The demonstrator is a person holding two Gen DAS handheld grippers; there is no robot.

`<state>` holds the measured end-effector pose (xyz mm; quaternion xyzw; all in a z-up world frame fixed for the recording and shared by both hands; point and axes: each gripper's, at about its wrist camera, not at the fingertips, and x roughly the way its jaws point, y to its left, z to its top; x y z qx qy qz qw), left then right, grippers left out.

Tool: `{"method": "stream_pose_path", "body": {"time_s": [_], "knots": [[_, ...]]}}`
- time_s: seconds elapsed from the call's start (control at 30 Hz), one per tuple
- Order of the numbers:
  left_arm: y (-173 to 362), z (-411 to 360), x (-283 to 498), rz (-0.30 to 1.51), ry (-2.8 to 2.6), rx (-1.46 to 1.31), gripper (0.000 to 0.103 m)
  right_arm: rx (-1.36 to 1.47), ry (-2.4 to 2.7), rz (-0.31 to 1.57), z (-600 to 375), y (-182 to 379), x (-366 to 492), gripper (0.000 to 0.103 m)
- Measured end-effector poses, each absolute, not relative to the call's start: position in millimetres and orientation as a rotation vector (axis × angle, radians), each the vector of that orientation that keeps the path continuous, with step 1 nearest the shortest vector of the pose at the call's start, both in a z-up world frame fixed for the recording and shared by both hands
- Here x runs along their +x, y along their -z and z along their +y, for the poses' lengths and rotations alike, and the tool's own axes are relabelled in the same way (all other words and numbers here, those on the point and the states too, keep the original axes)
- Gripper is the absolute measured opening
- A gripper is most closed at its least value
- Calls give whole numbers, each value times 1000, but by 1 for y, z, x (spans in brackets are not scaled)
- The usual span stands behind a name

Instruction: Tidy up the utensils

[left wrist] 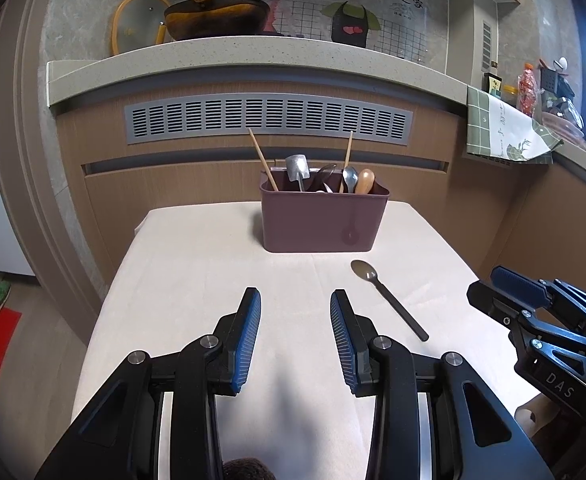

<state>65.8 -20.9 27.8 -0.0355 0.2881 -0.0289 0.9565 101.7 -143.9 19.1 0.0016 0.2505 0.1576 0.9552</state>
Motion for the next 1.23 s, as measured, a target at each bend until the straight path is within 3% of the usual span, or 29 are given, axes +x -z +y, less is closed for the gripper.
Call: {"method": "stream_pose_path", "body": {"time_s": [1.23], "knots": [[-12, -9, 72, 637, 39, -124, 37, 3, -314, 515, -145, -18, 104, 42]]}}
